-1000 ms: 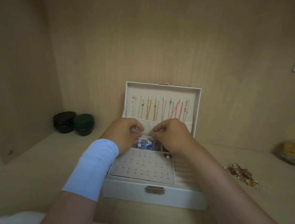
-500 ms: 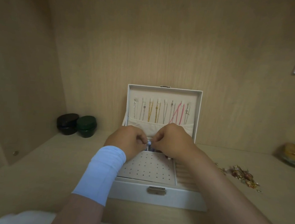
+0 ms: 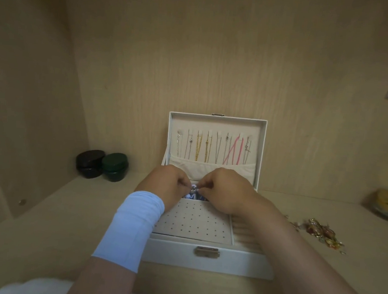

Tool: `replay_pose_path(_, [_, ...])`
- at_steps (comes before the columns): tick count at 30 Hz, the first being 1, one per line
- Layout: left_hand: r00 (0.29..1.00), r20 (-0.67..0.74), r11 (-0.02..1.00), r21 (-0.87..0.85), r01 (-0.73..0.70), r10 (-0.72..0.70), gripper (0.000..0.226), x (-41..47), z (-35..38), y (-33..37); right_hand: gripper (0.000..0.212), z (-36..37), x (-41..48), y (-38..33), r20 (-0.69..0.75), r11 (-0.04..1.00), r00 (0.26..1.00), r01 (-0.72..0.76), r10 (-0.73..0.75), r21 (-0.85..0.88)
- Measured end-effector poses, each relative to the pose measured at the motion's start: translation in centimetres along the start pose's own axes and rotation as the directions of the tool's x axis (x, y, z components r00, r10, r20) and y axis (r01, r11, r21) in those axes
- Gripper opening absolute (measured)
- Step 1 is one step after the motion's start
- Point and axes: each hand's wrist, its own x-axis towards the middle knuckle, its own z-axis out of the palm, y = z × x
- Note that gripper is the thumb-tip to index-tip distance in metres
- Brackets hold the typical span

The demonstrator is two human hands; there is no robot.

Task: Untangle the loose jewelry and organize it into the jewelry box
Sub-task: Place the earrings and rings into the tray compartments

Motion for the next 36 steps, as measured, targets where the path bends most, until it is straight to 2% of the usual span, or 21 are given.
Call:
replay_pose_path(2, [1.000,-0.001,1.000,0.012,-0.004,0.004,0.016,0.1,0.2,-0.1,0.021,-0.2,0.0,0.2,0.002,0.999,1.000,-0.013,0.013,-0.044])
replay_pose_path(7, [1.000,0.029,0.999,0.032,-0.008,0.007,0.017,0.3,0.8,-0.3,0.016,-0.1,0.0,0.3,-0.043,1.000,0.999,0.004,-0.005,-0.027])
replay_pose_path(10, [0.998,-0.029,0.998,0.017,-0.055,0.056,0.019,0.3,0.6,-0.3,0.017,-0.5,0.0,0.5,-0.071,1.000,0.997,-0.007,0.006,-0.018])
replay_pose_path(12, [0.993,-0.058,0.993,0.060,-0.100,0.103,0.021,0.2,0.4,-0.2,0.018,-0.5,-0.1,0.4,-0.033,0.999,0.999,-0.017,0.016,-0.037])
replay_pose_path(15, [0.994,0.004,0.980,0.169,-0.105,0.105,0.023,0.2,0.4,0.1,0.020,-0.1,-0.1,0.2,0.019,0.999,0.999,-0.028,0.028,-0.030])
replay_pose_path(20, [0.997,0.067,0.979,0.194,-0.055,0.042,0.025,0.6,0.2,0.7,0.014,-0.2,0.1,0.4,-0.030,1.000,0.999,-0.010,0.010,-0.006])
replay_pose_path(26, [1.000,-0.010,0.994,0.109,-0.026,0.028,0.031,-0.2,-0.2,0.4,0.025,0.4,0.2,0.0,-0.014,0.998,0.999,0.052,-0.053,-0.020])
replay_pose_path(31, [0.999,-0.048,0.996,0.093,-0.005,0.010,0.025,-0.5,-0.4,0.4,0.029,0.3,0.1,0.0,-0.004,0.997,0.998,0.068,-0.068,-0.022])
replay_pose_path(34, [0.999,-0.031,0.992,0.128,-0.005,0.010,0.017,-0.4,0.0,0.6,0.033,0.1,0.1,0.0,-0.033,0.998,0.998,0.059,-0.059,-0.015])
replay_pose_path(36, [1.000,-0.004,0.982,0.186,0.005,-0.004,0.019,-0.3,0.3,0.7,0.040,0.2,0.0,0.0,0.014,0.997,0.997,0.074,-0.074,-0.007])
